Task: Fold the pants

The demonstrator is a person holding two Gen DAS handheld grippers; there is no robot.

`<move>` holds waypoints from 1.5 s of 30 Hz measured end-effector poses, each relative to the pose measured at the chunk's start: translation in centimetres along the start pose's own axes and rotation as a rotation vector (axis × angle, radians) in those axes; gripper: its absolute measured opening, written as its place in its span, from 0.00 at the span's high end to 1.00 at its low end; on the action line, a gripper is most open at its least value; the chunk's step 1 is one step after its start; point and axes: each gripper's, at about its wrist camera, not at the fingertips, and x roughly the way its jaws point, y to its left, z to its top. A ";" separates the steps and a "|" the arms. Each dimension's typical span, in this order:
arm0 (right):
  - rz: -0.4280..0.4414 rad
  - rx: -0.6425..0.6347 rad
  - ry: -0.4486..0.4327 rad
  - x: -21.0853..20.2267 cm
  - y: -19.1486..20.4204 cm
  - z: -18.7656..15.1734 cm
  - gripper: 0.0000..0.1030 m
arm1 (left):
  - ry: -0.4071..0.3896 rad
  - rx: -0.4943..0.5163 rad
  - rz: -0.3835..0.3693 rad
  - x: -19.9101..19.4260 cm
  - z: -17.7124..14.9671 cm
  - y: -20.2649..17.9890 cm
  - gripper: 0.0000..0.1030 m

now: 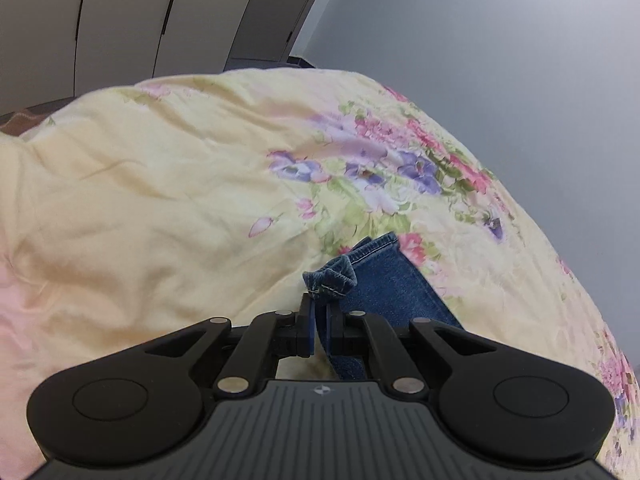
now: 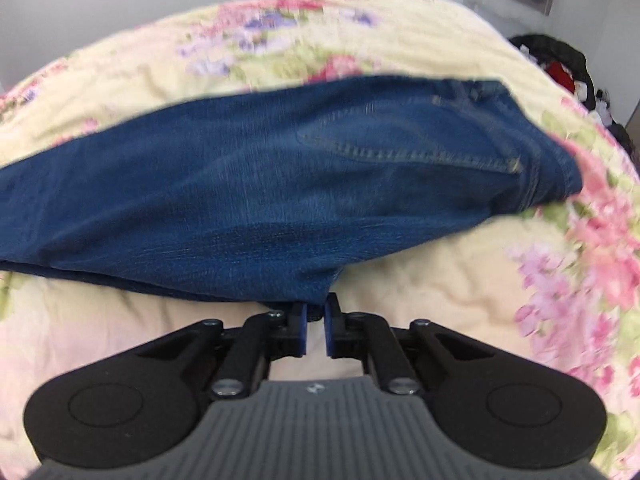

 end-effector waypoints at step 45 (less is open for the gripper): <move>0.069 -0.626 0.004 11.7 -6.9 18.8 0.71 | 0.126 0.483 0.147 4.1 -4.4 -7.4 0.47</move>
